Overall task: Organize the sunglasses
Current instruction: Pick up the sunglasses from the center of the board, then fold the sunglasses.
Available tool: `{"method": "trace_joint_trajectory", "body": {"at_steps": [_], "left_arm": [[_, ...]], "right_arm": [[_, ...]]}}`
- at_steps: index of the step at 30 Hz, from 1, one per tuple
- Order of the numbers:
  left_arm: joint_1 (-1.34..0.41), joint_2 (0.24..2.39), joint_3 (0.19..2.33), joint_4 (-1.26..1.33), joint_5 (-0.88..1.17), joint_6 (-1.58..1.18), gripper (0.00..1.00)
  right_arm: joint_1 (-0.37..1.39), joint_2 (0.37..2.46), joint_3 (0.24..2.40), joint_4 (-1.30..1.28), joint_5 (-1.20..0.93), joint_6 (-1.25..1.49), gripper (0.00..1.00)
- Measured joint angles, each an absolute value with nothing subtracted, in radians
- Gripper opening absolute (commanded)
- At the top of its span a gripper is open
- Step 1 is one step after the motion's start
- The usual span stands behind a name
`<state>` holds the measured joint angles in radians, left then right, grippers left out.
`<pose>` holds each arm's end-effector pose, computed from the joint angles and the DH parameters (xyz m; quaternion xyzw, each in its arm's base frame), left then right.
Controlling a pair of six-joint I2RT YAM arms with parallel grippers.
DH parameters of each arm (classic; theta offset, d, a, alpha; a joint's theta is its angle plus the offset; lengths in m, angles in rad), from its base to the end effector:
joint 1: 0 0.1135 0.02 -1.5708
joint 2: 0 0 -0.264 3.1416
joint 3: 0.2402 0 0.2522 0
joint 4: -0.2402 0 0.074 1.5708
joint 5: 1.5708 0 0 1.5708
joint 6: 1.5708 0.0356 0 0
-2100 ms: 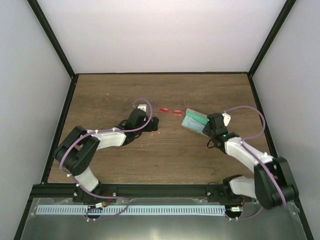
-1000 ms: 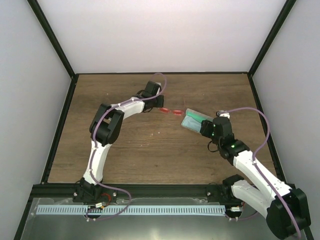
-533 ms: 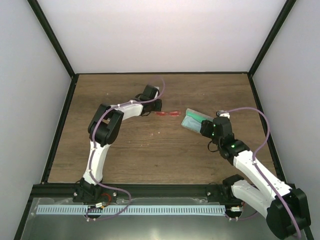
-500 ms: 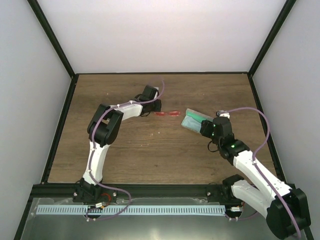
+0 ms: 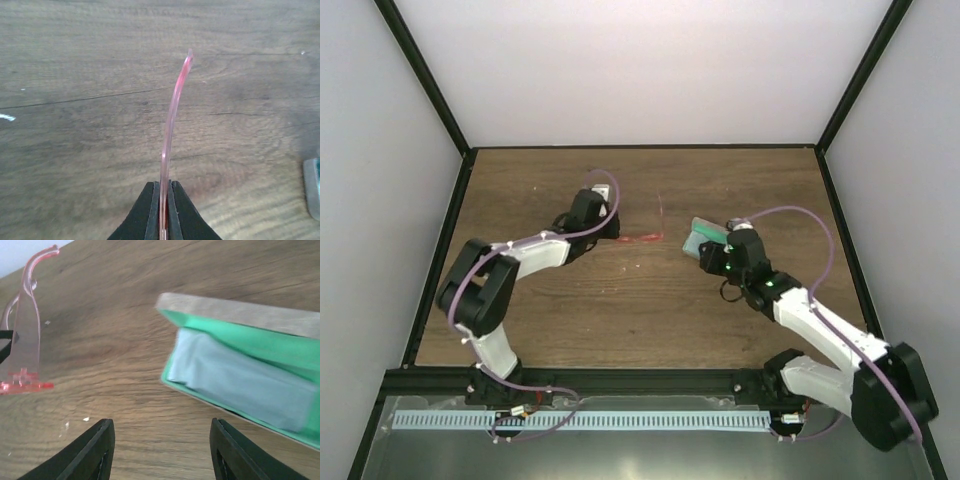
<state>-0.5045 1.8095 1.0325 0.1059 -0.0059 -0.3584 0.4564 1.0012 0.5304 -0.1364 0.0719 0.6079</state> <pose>0.3371 -0.1859 0.1729 0.0645 0.8982 -0.1794 0.3961 0.1924 0.0916 0.2157 0.0836 0.8818 0.2075 0.4152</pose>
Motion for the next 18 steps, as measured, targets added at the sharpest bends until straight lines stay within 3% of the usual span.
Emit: {"method": "trace_joint_trajectory", "body": {"at_steps": [9,18], "left_arm": [[-0.533,1.523,0.735,0.254,-0.049,-0.362,0.04],[-0.593,1.472,0.641,0.35,-0.16,-0.33,0.04]], "right_arm": [[0.644,1.205,0.727,-0.099,0.099,0.592,0.59],[0.735,1.306,0.825,-0.097,0.154,0.583,0.59]]}}
